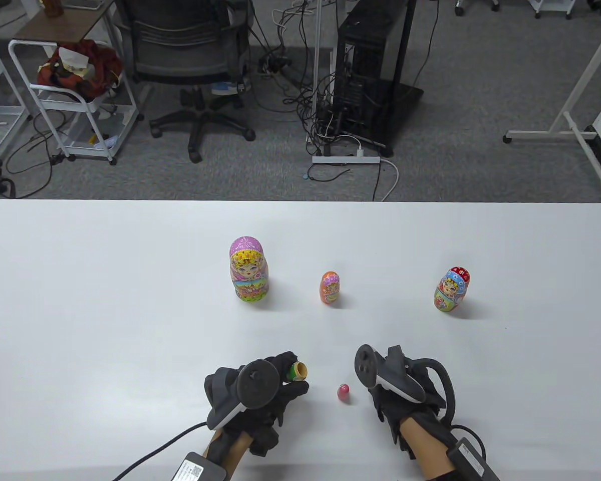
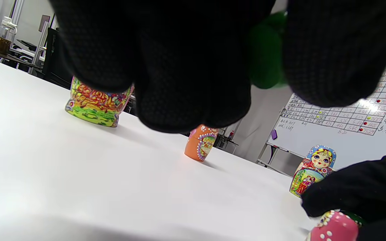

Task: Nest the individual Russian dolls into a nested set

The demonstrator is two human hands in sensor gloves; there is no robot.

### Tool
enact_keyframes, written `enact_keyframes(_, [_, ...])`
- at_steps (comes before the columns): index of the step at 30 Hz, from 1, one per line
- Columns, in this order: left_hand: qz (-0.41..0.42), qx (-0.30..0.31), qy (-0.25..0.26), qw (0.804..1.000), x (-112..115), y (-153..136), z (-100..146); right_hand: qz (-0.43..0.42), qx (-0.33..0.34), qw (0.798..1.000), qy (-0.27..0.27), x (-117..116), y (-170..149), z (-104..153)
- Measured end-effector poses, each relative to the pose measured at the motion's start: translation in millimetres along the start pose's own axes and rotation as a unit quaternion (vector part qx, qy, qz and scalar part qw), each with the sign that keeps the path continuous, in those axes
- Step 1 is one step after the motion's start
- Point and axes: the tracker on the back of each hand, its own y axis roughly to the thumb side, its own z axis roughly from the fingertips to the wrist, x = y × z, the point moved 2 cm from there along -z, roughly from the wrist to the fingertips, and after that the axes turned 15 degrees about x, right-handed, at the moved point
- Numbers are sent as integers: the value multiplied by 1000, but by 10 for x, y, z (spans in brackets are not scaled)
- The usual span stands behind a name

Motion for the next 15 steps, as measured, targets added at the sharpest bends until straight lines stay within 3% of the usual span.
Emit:
enact_keyframes(4, [-1,1,-3,1000,6,5,-2,48,21,996,-66,228,166,145])
enact_keyframes(7, [-8,4,-11,1000,19,12,-2,7,71,990,-122,293,366,184])
enact_keyframes(15, [-12,9,-20,1000,42,46,-3,-18,92,989,-110,49,522,46])
